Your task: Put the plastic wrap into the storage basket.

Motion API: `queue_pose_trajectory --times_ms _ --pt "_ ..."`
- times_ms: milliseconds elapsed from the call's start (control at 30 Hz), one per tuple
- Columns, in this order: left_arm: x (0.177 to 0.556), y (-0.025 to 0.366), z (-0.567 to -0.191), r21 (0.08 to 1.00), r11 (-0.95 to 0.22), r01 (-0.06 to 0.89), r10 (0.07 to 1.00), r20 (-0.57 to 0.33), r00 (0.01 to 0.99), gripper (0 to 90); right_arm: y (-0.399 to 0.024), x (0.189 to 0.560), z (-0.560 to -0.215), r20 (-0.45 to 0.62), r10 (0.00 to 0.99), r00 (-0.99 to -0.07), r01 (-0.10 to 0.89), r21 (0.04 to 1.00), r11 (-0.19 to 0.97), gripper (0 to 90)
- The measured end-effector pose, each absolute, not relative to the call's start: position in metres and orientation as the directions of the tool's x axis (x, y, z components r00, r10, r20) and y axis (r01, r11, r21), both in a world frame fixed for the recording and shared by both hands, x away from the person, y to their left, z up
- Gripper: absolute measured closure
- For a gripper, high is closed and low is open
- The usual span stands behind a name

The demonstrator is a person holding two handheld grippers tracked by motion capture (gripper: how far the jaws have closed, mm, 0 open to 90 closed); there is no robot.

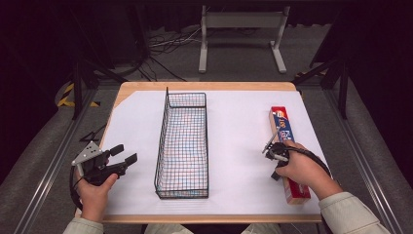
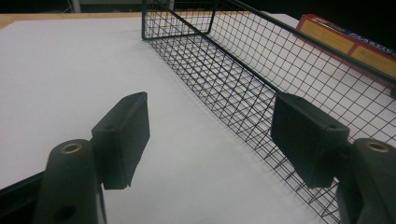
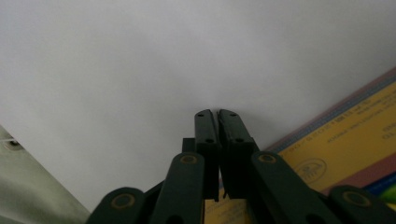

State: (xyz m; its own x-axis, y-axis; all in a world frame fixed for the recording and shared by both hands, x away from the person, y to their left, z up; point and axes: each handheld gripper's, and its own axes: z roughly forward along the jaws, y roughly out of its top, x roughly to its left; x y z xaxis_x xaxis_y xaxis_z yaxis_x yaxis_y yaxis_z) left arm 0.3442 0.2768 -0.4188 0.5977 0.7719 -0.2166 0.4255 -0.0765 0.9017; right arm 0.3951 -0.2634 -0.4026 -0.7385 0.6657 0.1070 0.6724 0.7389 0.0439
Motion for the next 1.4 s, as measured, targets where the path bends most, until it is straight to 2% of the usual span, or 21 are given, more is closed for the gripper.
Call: queue_pose_trajectory --times_ms 100,200,233,300,333,367,433,467,700,833,1167,1400 --pt "0.344 0.277 -0.419 0.902 -0.077 0.425 0.773 -0.215 0.597 28.9 -0.264 0.394 -0.399 0.127 0.666 -0.735 0.677 0.099 0.729 82.8" --pt "0.343 0.278 -0.418 0.905 -0.07 0.419 0.782 -0.211 0.586 28.9 -0.266 0.39 -0.387 0.148 0.656 -0.74 0.671 0.224 0.706 78.3" --pt "0.343 0.278 -0.418 0.905 -0.07 0.419 0.782 -0.211 0.586 28.9 -0.266 0.39 -0.387 0.148 0.656 -0.74 0.671 0.224 0.706 78.3" --pt "0.343 0.278 -0.418 0.905 -0.068 0.421 0.784 -0.212 0.584 28.9 -0.27 0.387 -0.375 0.149 0.651 -0.744 0.659 0.322 0.68 74.2" --pt "0.343 0.278 -0.418 0.905 -0.069 0.419 0.785 -0.21 0.583 28.9 -0.27 0.387 -0.375 0.149 0.651 -0.744 0.659 0.322 0.68 74.2" --pt "0.343 0.278 -0.418 0.905 -0.068 0.42 0.786 -0.211 0.581 28.9 -0.272 0.386 -0.37 0.146 0.652 -0.744 0.653 0.366 0.663 72.6" --pt "0.342 0.278 -0.418 0.907 -0.068 0.416 0.787 -0.208 0.581 28.8 -0.279 0.385 -0.36 0.144 0.663 -0.734 0.64 0.471 0.607 66.2" --pt "0.342 0.278 -0.418 0.907 -0.07 0.415 0.786 -0.206 0.582 28.8 -0.279 0.385 -0.36 0.144 0.663 -0.734 0.64 0.471 0.607 66.2" --pt "0.341 0.275 -0.416 0.911 -0.105 0.398 0.786 -0.169 0.594 28.0 -0.307 0.385 -0.34 0.167 0.745 -0.646 0.627 0.673 0.392 51.6" --pt "0.341 0.276 -0.416 0.913 -0.097 0.397 0.79 -0.172 0.589 28.0 -0.318 0.386 -0.333 0.165 0.772 -0.614 0.609 0.721 0.33 45.3" --pt "0.343 0.277 -0.417 0.911 -0.104 0.399 0.784 -0.172 0.597 27.4 -0.336 0.391 -0.326 0.169 0.848 -0.502 0.584 0.79 0.188 36.2" --pt "0.34 0.282 -0.414 0.919 -0.085 0.384 0.783 -0.177 0.596 27.1 -0.341 0.397 -0.318 0.153 0.912 -0.381 0.534 0.841 0.083 31.2"
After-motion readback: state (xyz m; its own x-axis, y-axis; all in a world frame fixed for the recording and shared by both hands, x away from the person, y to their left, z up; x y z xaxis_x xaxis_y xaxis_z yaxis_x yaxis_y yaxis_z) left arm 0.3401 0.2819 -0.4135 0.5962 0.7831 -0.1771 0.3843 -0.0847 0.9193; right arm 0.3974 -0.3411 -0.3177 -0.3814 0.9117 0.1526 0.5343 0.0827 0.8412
